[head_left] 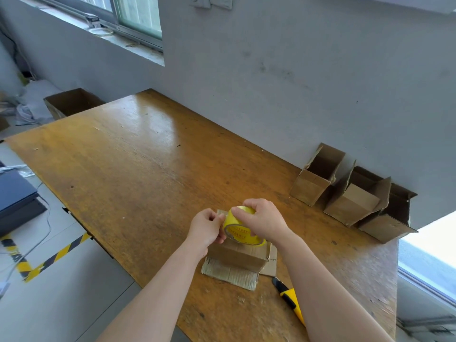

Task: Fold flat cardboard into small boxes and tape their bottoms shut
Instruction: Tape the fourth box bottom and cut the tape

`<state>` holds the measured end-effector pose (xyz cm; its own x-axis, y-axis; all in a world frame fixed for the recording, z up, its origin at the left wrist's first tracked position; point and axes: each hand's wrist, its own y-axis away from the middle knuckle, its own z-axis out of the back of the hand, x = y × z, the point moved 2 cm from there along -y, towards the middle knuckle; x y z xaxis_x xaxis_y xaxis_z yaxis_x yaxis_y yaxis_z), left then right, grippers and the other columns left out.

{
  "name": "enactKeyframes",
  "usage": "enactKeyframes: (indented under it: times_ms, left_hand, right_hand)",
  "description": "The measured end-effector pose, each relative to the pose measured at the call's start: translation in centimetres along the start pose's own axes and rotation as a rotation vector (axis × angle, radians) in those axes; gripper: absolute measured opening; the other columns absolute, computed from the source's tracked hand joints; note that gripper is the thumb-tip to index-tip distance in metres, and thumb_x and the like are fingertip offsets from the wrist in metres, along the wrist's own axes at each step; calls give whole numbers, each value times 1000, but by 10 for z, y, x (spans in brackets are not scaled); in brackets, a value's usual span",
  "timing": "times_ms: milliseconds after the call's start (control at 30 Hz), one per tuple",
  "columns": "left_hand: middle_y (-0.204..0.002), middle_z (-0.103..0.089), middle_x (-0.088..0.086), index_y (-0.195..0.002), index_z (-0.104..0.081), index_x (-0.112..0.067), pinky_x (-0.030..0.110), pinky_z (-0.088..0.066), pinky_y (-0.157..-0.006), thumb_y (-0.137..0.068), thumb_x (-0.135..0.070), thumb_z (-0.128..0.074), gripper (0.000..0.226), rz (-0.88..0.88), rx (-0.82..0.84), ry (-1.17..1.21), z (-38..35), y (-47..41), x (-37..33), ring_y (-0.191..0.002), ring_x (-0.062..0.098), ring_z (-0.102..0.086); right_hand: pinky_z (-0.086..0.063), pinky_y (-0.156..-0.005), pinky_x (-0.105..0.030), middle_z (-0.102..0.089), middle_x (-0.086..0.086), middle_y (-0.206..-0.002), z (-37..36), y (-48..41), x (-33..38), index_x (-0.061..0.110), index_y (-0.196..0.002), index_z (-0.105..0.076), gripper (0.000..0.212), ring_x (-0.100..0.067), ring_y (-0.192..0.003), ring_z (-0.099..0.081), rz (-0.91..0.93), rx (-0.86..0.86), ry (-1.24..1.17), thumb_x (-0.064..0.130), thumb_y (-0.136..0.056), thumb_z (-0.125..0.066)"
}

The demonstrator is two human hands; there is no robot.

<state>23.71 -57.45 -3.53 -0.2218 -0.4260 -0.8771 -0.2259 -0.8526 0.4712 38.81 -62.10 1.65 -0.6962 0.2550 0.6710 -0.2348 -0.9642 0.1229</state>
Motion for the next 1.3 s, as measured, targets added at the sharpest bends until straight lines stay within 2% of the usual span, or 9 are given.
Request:
enactKeyframes:
  times_ms: [167,300,433,533,600,767,867,1067,1300]
  left_hand:
    - [-58,-64,12,-79,-51,-7,27,-52,-44,-98,-20,-52,24,-24,-47,-4,-2,-3,5,-46,21,-64]
    - [-74,-65,17,-83,-50,-6,30,-55,-46,-98,-18,-52,20,6,-56,56,-1,-6,5,-50,21,-67]
    - [-72,-64,16,-82,-49,-7,30,-54,-44,-99,-19,-52,21,40,-59,115,1,-9,6,-47,21,-65]
    - [-53,-55,9,-76,-47,-8,23,-37,-34,-98,-21,-52,26,34,-88,31,8,-13,10,-36,16,-48]
    - [-56,-48,5,-73,-46,-10,24,-29,-36,-98,-23,-54,29,36,-122,-31,13,-17,14,-41,14,-38]
    - [-59,-53,9,-74,-49,-9,27,-45,-40,-97,-24,-54,28,72,-126,-57,21,-23,20,-43,17,-47]
    - [-65,-54,11,-75,-48,-8,28,-47,-40,-97,-24,-55,28,80,-116,-80,23,-27,22,-44,19,-50]
    - [-70,-56,13,-75,-48,-9,26,-45,-38,-97,-25,-55,28,128,-92,-98,23,-35,26,-51,22,-52]
    - [-68,-50,7,-74,-46,-13,25,-36,-39,-99,-30,-51,30,244,66,-109,16,-41,30,-54,18,-42]
  right_hand:
    - [-41,-48,-33,-47,4,-50,7,6,-8,19,-55,-51,45,-13,-43,-49,-48,22,-143,57,-79,-57]
    - [-46,-48,-38,-44,7,-48,16,4,-3,18,-53,-49,33,-16,-41,-49,-55,0,-34,41,-76,-52]
    - [-52,-55,-35,-62,5,-64,23,2,6,23,-70,-65,28,-17,-55,-64,-49,42,122,46,-83,-58]
    - [-44,-52,-27,-60,9,-73,21,-1,11,21,-88,-69,34,-14,-70,-61,-53,21,224,53,-82,-60]
    - [-41,-50,-24,-59,10,-73,18,-2,15,22,-91,-69,40,-14,-72,-60,-60,14,283,59,-80,-60]
    - [-34,-47,-24,-57,12,-67,4,-2,18,22,-99,-71,59,-11,-65,-56,-41,-15,380,73,-79,-50]
    - [-35,-47,-23,-61,8,-81,-5,-5,22,20,-116,-68,63,-13,-72,-56,-40,-31,394,69,-82,-48]
    - [-45,-56,-26,-69,3,-102,-13,-12,24,20,-121,-66,63,-18,-86,-63,-50,-39,416,66,-82,-48]
    - [-42,-50,-24,-61,8,-81,-14,-16,26,18,-114,-70,59,-15,-74,-60,-76,-40,372,63,-81,-53]
